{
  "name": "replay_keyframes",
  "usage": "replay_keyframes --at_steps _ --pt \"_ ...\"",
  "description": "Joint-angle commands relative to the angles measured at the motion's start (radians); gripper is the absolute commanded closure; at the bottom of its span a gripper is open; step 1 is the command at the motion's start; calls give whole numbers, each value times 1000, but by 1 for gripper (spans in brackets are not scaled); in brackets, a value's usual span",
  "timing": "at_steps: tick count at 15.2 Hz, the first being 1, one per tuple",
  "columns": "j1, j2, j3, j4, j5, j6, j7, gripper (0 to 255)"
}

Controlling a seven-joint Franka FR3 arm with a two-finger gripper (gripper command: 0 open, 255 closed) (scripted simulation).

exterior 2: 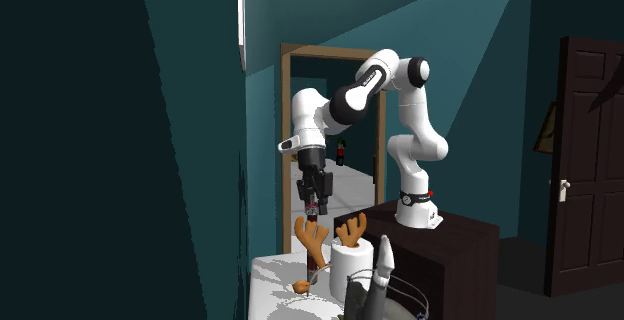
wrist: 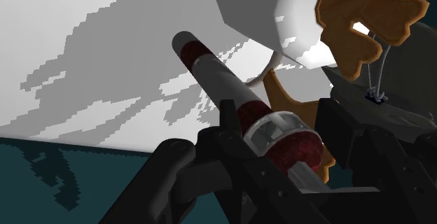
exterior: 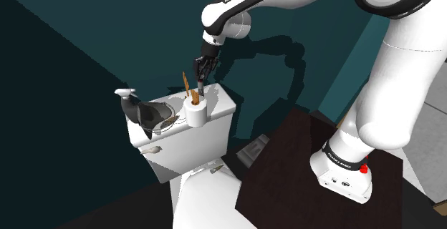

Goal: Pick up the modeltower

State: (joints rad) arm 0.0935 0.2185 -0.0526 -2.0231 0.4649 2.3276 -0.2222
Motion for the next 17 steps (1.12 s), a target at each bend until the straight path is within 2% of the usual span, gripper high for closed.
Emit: replay_keyframes --at_steps 1,3,17 --pt "0 1 0 -1 0 0 0 255" --pt "0 1 0 0 0 -1 1 255" --pt "1 -84 -13 79 -59 -154 78 255"
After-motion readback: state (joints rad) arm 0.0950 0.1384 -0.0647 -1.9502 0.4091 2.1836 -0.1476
